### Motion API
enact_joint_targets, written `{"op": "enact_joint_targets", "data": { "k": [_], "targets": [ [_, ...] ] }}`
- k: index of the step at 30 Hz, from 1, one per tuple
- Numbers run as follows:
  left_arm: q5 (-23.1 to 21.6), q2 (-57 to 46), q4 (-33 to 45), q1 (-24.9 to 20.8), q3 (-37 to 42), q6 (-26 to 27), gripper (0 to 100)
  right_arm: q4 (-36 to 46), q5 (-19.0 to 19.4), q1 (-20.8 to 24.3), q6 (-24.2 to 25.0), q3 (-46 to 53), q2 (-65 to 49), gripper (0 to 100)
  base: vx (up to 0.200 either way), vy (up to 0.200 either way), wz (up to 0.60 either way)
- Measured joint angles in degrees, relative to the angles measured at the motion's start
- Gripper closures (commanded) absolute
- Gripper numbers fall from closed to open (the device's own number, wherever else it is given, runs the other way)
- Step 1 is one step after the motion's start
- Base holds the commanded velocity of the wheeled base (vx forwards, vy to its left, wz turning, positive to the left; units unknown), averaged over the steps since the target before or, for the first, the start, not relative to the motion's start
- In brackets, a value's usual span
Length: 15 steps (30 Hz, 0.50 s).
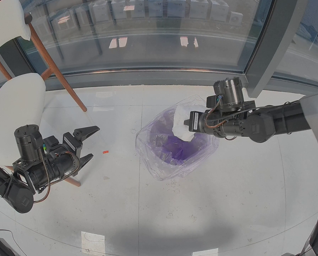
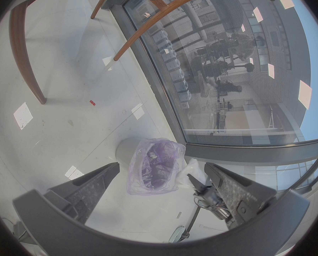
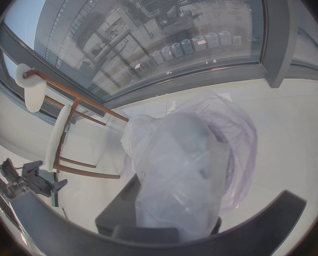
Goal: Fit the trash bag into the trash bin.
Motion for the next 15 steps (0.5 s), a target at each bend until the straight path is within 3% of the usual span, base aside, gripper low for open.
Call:
{"op": "enact_joint_targets", "data": {
  "k": [8, 15],
  "targets": [
    [0.0, 0.11, -0.02, -0.04, -0.11, -0.11, 0, -16.98, -2.04, -1.18, -0.26, -0.96, 9.13, 100, 0.0, 0.0, 0.0],
    [0.0, 0.35, -0.02, -0.04, -0.26, -0.13, 0, -25.36, -2.61, -2.54, -0.35, -0.74, 15.3, 100, 0.0, 0.0, 0.0]
  ]
}}
